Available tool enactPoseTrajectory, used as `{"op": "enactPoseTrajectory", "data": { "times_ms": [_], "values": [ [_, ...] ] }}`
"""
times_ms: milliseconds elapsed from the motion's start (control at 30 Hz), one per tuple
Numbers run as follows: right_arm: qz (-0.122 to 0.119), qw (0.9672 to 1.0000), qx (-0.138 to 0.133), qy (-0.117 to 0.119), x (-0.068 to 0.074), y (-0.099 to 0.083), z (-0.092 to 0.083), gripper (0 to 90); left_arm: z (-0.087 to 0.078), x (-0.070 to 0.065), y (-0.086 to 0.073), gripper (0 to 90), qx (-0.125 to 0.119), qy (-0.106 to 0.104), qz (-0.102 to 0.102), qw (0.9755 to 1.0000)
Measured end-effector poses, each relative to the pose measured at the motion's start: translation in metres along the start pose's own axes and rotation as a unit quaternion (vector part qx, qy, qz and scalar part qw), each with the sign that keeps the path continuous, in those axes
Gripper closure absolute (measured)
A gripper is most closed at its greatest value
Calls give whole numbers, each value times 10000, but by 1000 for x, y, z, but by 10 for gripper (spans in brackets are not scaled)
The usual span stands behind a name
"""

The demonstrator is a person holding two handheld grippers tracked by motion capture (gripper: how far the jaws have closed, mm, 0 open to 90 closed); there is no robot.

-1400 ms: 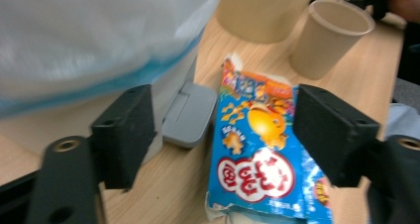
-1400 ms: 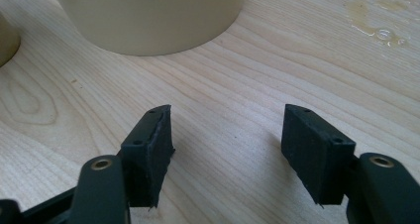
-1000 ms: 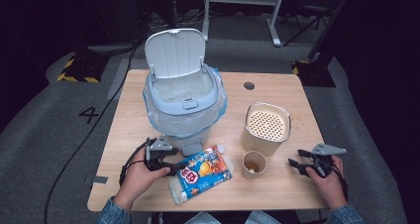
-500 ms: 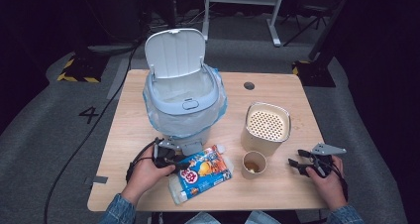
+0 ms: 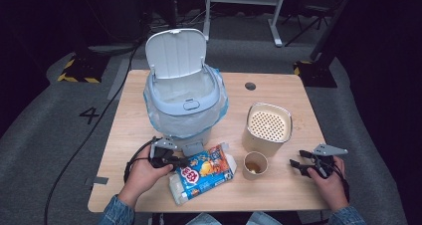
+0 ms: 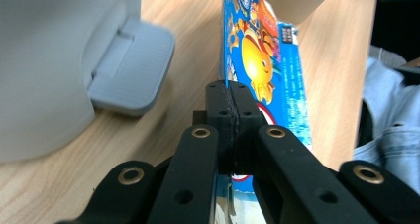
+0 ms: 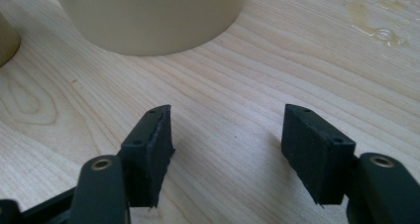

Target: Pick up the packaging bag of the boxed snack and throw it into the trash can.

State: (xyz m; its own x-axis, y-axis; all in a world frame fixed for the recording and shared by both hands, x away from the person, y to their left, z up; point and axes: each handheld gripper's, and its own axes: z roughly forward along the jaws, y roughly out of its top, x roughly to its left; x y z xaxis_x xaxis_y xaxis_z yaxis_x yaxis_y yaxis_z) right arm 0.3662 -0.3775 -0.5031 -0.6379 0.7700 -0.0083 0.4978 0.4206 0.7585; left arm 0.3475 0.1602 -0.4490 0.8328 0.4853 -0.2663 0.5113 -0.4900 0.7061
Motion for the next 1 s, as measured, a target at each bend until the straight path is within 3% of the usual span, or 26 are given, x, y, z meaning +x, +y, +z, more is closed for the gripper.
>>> {"op": "enactPoseTrajectory", "data": {
  "times_ms": [200,333,633,1000],
  "values": [
    [-1,10000,0,0,0,0,0,374,-20,-8,7,895,-512,24,117,9986],
    [0,10000,0,0,0,0,0,375,-32,-14,12,895,-863,32,233,9960],
    [4,10000,0,15,-1,0,0,373,-54,-19,23,895,-1678,81,385,9850],
    [-8,10000,5,19,-1,0,0,373,-76,-27,46,895,-2311,269,622,9706]
  ]
}}
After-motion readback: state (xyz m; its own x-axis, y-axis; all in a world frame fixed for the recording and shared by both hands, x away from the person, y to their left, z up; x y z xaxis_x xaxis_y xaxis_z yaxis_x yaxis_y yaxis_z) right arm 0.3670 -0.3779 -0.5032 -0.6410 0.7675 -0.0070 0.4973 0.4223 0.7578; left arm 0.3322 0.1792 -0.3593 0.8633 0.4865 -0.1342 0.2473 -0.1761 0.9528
